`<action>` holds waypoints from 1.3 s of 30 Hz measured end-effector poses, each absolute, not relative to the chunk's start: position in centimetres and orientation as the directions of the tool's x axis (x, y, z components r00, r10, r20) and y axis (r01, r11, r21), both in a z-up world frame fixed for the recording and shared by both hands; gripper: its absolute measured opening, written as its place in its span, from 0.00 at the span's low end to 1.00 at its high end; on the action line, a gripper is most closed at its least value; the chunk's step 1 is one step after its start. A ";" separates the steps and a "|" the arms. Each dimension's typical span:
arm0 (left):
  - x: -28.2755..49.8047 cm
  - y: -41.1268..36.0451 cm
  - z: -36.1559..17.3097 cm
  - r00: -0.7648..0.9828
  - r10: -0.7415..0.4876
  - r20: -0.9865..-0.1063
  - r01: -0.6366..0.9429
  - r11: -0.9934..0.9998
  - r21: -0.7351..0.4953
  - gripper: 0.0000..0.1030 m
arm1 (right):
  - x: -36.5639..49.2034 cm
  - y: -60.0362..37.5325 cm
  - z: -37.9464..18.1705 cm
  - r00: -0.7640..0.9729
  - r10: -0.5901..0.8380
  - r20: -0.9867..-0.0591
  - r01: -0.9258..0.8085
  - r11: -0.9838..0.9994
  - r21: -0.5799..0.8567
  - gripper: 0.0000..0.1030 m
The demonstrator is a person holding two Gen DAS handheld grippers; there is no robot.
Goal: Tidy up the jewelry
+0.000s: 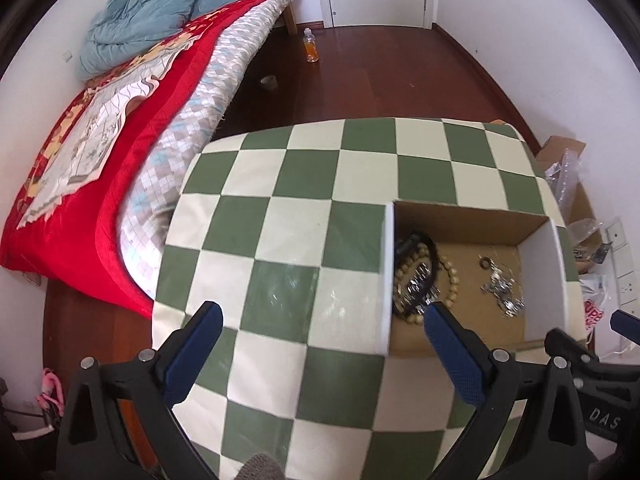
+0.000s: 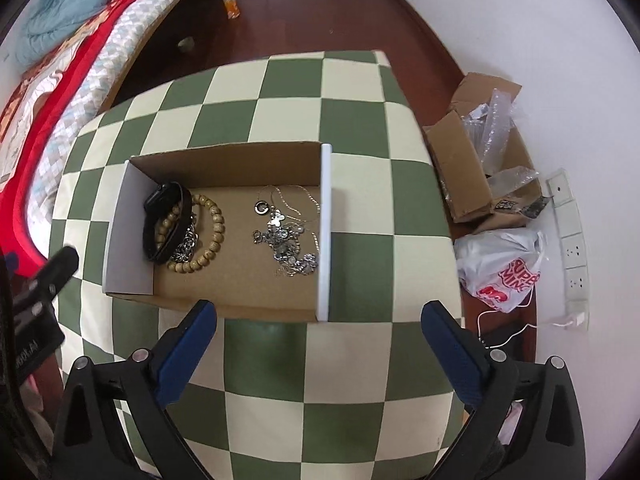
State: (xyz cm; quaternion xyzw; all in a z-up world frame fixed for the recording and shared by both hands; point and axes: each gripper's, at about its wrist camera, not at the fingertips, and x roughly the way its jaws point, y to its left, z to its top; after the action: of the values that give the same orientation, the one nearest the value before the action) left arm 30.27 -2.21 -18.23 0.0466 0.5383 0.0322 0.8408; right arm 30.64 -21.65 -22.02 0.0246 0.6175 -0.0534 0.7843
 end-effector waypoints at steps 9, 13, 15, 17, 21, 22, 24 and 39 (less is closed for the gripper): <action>24.9 -2.5 -15.1 0.493 0.094 -0.865 -0.006 0.994 0.105 1.00 | 26.1 -21.4 -17.4 0.355 -0.095 -0.930 0.114 0.992 -0.058 1.00; 22.0 -2.7 -13.0 0.535 0.091 -0.840 0.007 0.994 0.112 1.00 | 23.6 -21.2 -14.9 0.409 -0.101 -0.907 0.112 0.992 -0.060 1.00; 20.9 -2.6 -11.9 0.553 0.086 -0.829 0.005 0.994 0.106 1.00 | 22.3 -21.1 -13.6 0.433 -0.099 -0.896 0.114 0.992 -0.054 1.00; 19.4 -2.5 -10.4 0.573 0.074 -0.817 0.004 0.996 0.092 1.00 | 20.6 -21.0 -11.9 0.464 -0.100 -0.880 0.113 0.992 -0.053 1.00; 16.8 -2.0 -7.5 0.613 0.050 -0.788 0.002 0.998 0.064 1.00 | 17.8 -20.9 -8.8 0.520 -0.096 -0.849 0.116 0.992 -0.042 1.00; 16.4 -2.0 -7.0 0.619 0.045 -0.784 0.002 0.998 0.059 1.00 | 17.0 -20.9 -7.9 0.536 -0.093 -0.839 0.114 0.993 -0.037 1.00; 14.9 -1.8 -5.3 0.638 0.027 -0.770 0.007 0.999 0.040 1.00 | 15.5 -20.8 -6.3 0.563 -0.096 -0.821 0.115 0.993 -0.037 1.00; 8.2 -1.8 2.9 0.706 0.000 -0.708 0.024 0.999 0.023 1.00 | 7.5 -21.4 3.5 0.671 -0.095 -0.735 0.126 0.992 -0.013 1.00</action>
State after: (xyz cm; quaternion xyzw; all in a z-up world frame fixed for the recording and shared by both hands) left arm 8.17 -1.76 2.94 0.0152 0.3835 -0.0065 0.9234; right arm 7.54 -21.42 3.52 0.0194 0.4009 -0.0603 0.9139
